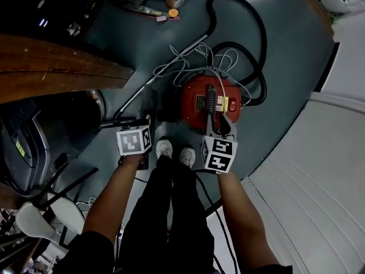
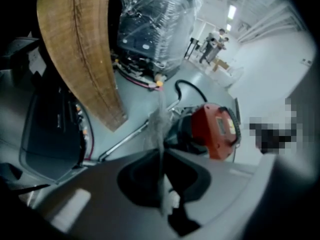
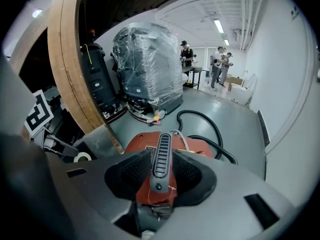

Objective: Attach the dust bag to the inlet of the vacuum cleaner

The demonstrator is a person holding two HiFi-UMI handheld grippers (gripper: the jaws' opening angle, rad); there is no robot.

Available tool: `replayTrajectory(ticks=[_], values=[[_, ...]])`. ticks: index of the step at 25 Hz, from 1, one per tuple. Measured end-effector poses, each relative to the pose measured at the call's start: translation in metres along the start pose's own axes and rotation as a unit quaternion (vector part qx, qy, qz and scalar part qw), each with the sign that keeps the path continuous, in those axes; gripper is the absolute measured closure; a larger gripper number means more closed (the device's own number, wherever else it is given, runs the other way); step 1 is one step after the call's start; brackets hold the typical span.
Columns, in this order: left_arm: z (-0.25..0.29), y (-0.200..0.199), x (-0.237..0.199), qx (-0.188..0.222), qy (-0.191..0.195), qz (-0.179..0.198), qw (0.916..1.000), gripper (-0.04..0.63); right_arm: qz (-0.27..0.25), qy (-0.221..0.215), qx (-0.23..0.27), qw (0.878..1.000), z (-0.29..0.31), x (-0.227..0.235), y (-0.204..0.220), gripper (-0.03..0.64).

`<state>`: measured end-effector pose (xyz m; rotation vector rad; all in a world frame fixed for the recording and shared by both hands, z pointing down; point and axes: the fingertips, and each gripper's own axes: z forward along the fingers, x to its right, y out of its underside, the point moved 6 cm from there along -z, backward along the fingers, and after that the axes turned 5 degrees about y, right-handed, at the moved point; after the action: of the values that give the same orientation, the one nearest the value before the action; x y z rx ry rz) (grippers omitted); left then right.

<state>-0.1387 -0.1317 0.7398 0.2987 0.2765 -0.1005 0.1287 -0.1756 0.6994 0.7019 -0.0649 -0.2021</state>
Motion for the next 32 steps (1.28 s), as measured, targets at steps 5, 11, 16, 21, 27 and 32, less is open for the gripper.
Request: replayTrajectory(ticks=[5, 11, 16, 21, 27, 32], values=[[0.018, 0.007, -0.008, 0.008, 0.005, -0.011, 0.9999, 0.577, -0.002, -0.009, -0.025, 1.000, 0.025, -0.003, 0.009, 0.458], [0.034, 0.012, -0.017, 0.007, 0.006, -0.020, 0.9998, 0.577, -0.001, -0.005, -0.052, 0.999, 0.041, -0.008, 0.018, 0.440], [0.046, 0.012, -0.017, 0.013, 0.009, -0.003, 0.9999, 0.577, 0.006, 0.012, -0.055, 0.998, 0.044, -0.005, 0.020, 0.471], [0.060, 0.016, -0.016, 0.020, 0.023, 0.000, 0.9995, 0.577, 0.020, 0.019, -0.070, 0.997, 0.045, -0.003, 0.019, 0.480], [0.063, 0.015, -0.015, 0.024, 0.018, -0.009, 0.9995, 0.577, 0.017, 0.008, -0.075, 0.997, 0.046, -0.004, 0.019, 0.482], [0.071, 0.017, -0.003, 0.027, 0.032, -0.004, 0.9991, 0.578, 0.017, -0.008, -0.089, 0.996, 0.047, -0.002, 0.018, 0.481]])
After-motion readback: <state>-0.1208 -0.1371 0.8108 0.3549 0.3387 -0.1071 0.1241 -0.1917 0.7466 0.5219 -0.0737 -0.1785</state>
